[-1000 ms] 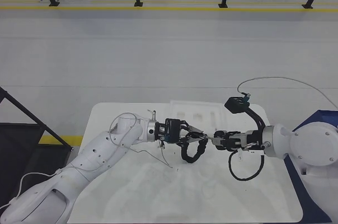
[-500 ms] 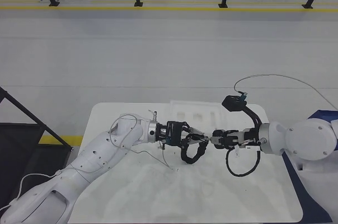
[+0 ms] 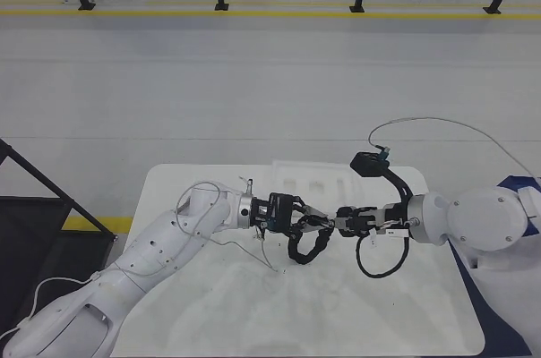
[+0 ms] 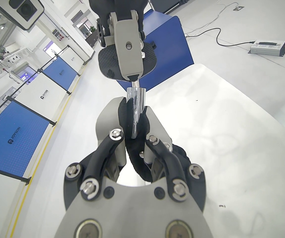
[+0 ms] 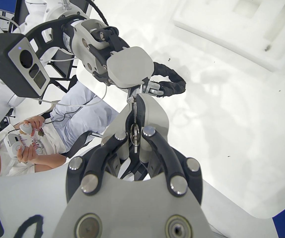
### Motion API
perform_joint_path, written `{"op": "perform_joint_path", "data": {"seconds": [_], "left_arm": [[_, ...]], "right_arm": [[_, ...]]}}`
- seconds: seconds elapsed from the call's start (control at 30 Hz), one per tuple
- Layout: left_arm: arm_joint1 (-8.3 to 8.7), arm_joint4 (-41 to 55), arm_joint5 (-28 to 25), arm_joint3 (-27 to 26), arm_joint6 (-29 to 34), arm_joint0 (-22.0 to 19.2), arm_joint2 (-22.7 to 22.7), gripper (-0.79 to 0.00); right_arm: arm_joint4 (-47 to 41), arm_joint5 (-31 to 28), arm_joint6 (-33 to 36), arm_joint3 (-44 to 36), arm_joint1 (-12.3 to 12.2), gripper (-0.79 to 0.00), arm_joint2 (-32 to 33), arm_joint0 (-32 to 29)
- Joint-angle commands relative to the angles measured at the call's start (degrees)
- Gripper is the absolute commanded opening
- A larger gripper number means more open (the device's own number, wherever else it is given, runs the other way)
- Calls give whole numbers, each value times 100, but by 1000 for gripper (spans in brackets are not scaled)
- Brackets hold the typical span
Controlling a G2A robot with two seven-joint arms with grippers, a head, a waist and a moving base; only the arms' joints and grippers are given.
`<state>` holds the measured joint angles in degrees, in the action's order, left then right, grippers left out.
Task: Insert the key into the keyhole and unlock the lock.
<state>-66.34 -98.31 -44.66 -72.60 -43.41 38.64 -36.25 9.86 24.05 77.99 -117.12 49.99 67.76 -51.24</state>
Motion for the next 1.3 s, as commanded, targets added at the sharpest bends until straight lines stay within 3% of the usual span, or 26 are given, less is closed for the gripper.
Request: {"op": "perform_joint_path", "data": {"seconds": [0.0,0.03,0.07,0.33,0.5,0.7,1.03,1.27], "left_arm": [[-11,61,-62,37,21,-2,-7,-785],[-19,118,-108,62,29,2,-10,-785],[-27,172,-160,85,42,1,-13,-785],[-113,735,-783,364,101,-38,8,-785],[-168,1201,-1289,699,178,-123,-21,-785],[-175,2021,-1334,982,388,-210,254,-785],[90,3829,-1334,942,977,-737,1248,-785],[319,4404,-1334,768,1160,-1061,1697,-785]], "right_arm": [[-8,0,-11,11,-2,-419,-17,14],[-30,0,-23,19,-2,-52,-22,19],[-48,-9,-48,24,-3,0,-18,27],[-293,-564,-141,15,-21,0,78,61],[-218,-1760,-45,-120,-81,0,273,33],[-19,-2737,146,-226,-162,0,442,-136],[-306,-4474,-123,-160,-261,0,786,-563],[-348,-4528,-147,-155,-264,0,802,-585]]}}
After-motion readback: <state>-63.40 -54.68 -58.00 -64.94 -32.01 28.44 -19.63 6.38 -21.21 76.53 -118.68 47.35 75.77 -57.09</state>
